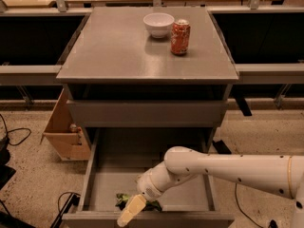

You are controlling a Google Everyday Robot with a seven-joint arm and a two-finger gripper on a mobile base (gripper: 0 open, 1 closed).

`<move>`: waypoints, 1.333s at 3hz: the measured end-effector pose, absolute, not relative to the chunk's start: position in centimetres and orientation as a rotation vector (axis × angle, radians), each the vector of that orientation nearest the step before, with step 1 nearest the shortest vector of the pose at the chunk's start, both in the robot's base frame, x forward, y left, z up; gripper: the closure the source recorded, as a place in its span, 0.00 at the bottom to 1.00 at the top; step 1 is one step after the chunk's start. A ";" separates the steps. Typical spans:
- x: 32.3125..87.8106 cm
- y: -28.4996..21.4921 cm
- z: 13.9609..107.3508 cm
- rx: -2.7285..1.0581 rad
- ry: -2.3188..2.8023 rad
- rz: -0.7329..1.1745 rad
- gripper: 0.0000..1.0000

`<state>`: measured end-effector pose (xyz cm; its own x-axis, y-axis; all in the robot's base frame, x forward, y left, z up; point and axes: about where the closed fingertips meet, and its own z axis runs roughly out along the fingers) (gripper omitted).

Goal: Place green jalapeno chip bag into middle drawer

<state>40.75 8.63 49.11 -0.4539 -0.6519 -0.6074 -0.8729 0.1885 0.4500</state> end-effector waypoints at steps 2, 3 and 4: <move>37.7 7.7 56.9 -1.625 2.143 0.997 0.00; 36.7 6.0 63.0 -1.752 2.104 0.816 0.00; 37.3 3.6 69.4 -1.838 2.093 0.554 0.00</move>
Offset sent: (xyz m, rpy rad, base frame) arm -0.0194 -0.0289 0.1928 -0.1883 -0.3014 0.1529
